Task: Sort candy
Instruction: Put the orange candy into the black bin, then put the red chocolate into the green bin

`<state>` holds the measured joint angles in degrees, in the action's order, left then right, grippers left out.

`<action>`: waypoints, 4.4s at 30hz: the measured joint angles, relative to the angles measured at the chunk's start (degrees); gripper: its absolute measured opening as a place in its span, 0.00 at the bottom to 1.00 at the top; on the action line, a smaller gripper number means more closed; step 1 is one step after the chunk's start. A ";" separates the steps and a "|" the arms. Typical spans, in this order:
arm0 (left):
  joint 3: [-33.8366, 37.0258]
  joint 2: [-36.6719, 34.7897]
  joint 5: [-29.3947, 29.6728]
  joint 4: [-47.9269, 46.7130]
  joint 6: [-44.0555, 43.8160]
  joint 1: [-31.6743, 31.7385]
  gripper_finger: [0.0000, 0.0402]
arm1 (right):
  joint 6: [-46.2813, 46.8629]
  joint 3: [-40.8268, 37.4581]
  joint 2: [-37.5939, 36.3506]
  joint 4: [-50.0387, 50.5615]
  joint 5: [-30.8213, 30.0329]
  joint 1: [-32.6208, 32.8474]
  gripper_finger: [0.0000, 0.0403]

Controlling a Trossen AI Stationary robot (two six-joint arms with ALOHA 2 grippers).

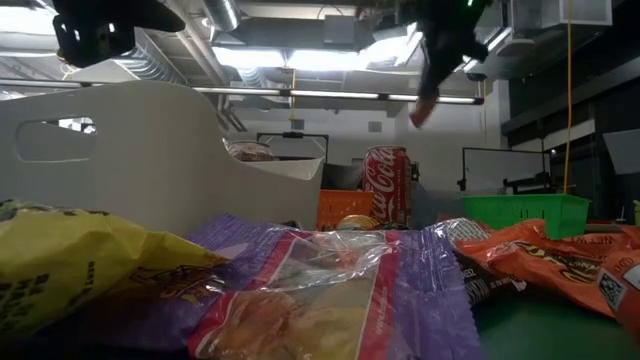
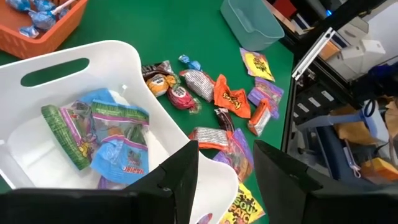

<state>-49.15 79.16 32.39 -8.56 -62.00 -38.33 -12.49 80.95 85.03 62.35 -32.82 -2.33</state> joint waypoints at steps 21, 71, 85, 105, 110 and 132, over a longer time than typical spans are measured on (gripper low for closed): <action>0.00 -0.01 -23.52 -19.38 -24.29 -9.05 0.36 | 0.46 -0.04 4.74 -0.94 13.92 -23.34 0.30; -0.02 14.82 -13.83 -23.89 -30.88 -14.37 0.36 | 0.92 -0.01 6.25 -0.72 17.99 -23.21 0.45; -0.16 17.11 -14.69 -23.43 -30.92 -14.38 0.32 | 0.87 0.00 6.25 -0.74 18.16 -23.19 0.45; 0.09 15.01 -15.45 -22.95 -32.43 -14.29 0.23 | 6.78 0.02 -5.46 0.13 28.96 -8.21 0.45; 0.08 12.20 -15.05 -22.77 -32.43 -14.29 0.23 | 12.63 0.02 -4.99 -4.18 28.98 0.70 0.45; 0.04 4.19 7.65 -0.24 -13.60 -9.13 0.23 | 26.36 0.02 9.54 -42.89 33.59 16.57 0.45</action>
<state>-49.10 83.35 40.04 -8.80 -75.60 -47.46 13.87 80.97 94.57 19.46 0.77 14.25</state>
